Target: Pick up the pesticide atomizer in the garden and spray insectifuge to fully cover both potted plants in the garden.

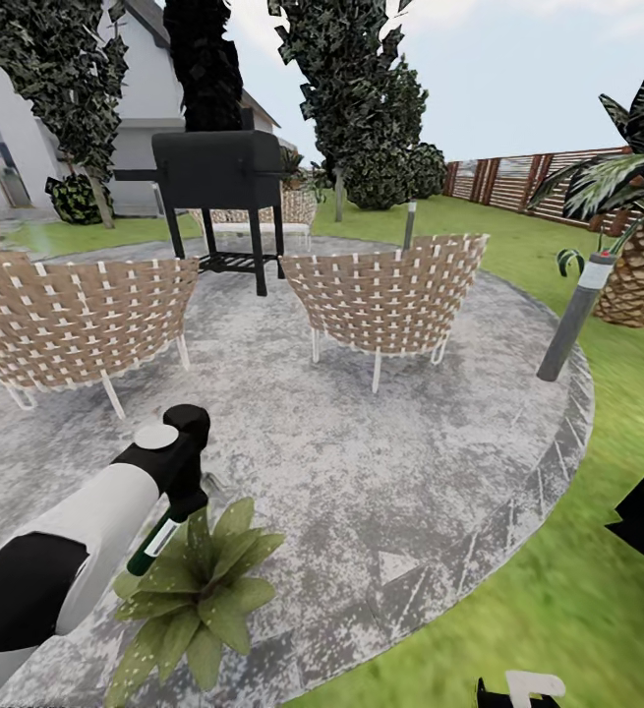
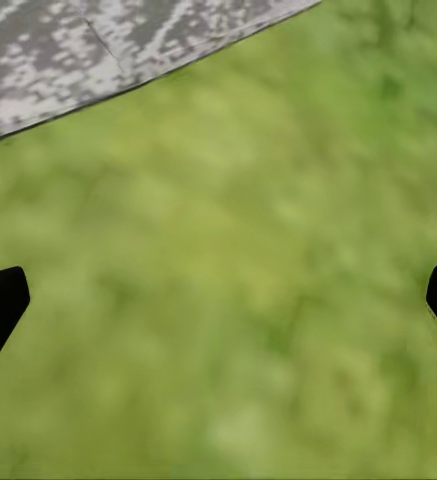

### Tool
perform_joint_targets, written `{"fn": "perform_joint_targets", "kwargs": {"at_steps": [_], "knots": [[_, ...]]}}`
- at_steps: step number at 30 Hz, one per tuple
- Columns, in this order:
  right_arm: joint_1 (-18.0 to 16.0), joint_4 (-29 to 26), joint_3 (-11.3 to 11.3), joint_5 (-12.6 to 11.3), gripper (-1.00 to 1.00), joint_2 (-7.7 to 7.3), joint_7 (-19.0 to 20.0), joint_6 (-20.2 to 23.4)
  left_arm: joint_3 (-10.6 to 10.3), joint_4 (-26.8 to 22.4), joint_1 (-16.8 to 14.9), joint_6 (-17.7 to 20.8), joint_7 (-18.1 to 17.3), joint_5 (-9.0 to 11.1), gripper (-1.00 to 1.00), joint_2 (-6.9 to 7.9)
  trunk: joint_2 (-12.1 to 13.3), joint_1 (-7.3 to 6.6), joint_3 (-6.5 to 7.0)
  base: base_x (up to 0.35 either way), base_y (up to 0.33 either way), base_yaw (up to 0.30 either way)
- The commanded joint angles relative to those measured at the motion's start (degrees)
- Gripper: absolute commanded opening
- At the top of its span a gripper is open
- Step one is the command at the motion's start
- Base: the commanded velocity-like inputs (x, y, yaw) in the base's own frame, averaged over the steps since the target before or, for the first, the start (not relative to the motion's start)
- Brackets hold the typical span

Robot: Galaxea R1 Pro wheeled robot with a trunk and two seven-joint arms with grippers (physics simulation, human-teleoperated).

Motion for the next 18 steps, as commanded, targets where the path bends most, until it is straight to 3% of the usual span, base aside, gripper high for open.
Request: {"fn": "perform_joint_targets", "kwargs": {"at_steps": [1, 7, 12, 18], "knots": [[-0.05, 0.11, -0.37, 0.61, 1.00, -0.01, -0.28, -0.16, -0.31, -0.08, -0.06, 0.61, -0.54, -0.34, -1.00, 0.03, -0.02, -0.01, -0.05, -0.018, -0.267, 0.022], [-0.05, 0.11, -0.37, 0.61, 1.00, -0.02, -0.28, -0.16, -0.54, -0.13, -0.09, 0.76, -0.54, -0.69, -1.00, 0.09, -0.02, -0.01, -0.05, -0.186, -0.215, 0.004], [-0.05, 0.11, -0.37, 0.61, 1.00, -0.05, -0.28, -0.16, -0.51, -0.13, -0.09, 0.80, -0.54, -0.84, -1.00, 0.19, -0.02, -0.01, -0.05, -0.323, -0.028, 0.000], [-0.05, 0.11, -0.37, 0.61, 1.00, 0.03, -0.35, -0.16, -0.38, -0.11, -0.09, 0.87, -0.54, -0.91, -1.00, 0.18, -0.02, -0.01, -0.05, -0.052, -0.001, 0.216]]}}
